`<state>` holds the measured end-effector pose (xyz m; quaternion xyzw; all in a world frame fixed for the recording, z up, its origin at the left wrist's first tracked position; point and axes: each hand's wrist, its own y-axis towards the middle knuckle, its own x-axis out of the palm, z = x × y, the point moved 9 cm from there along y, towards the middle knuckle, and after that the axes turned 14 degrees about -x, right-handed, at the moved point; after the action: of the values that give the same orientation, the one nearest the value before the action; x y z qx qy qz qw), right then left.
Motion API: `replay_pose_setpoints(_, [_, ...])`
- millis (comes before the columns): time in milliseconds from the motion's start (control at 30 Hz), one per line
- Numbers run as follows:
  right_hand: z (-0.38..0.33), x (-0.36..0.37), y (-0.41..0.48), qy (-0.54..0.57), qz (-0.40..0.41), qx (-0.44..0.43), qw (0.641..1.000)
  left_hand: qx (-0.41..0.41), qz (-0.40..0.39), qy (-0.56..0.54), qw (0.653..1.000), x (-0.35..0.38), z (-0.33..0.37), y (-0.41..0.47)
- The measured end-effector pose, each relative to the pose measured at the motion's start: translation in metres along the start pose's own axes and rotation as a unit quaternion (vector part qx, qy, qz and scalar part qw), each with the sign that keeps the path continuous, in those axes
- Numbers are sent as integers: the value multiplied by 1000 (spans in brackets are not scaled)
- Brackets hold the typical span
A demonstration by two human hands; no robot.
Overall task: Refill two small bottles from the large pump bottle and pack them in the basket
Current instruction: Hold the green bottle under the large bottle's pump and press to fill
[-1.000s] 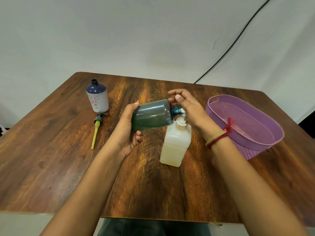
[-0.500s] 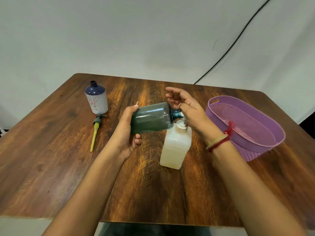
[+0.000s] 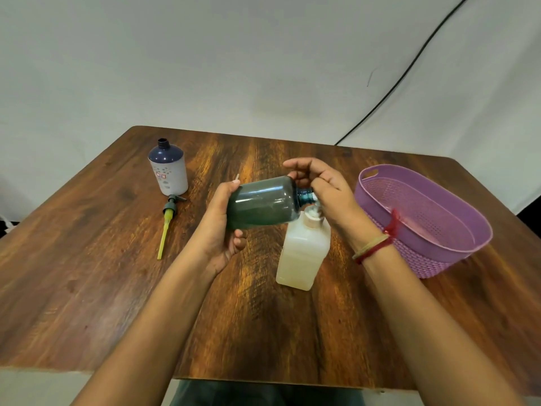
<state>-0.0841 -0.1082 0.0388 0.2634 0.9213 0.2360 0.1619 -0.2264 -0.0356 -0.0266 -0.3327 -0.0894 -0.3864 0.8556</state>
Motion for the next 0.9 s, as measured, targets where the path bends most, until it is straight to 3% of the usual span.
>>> replay_pose_setpoints(900, [3,-1,0,-23,25,-6,999,-18,-1,-15,1000,-4,-9,6])
